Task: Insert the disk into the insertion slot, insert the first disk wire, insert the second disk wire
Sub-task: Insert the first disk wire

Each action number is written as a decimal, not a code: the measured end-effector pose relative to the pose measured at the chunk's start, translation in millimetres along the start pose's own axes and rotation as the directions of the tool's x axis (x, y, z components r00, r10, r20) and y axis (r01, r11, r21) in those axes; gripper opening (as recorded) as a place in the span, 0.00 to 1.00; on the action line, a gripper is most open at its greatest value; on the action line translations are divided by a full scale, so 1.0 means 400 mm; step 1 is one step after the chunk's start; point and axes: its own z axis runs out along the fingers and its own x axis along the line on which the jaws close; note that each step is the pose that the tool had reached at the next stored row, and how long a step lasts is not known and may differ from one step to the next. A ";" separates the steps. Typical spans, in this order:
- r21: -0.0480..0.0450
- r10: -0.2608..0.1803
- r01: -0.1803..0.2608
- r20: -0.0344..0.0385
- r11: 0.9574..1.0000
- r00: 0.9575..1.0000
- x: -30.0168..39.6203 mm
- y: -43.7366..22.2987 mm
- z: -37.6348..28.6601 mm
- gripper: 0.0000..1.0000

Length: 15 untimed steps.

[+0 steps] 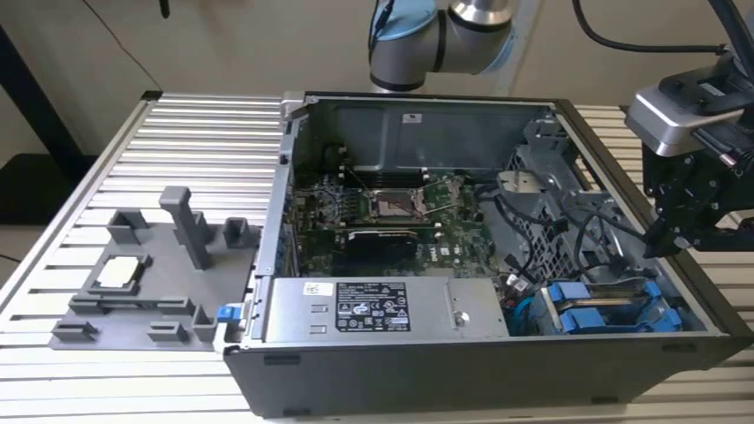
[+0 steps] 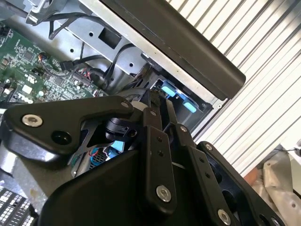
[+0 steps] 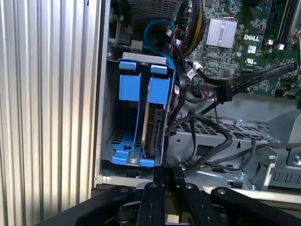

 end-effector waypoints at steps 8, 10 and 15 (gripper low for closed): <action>-0.053 0.002 -0.002 0.006 0.999 1.000 0.000 -0.001 0.001 0.19; -0.068 0.003 -0.002 0.008 0.998 1.000 0.000 -0.001 0.003 0.19; -0.104 0.009 -0.008 0.011 0.995 1.000 0.001 0.001 0.010 0.19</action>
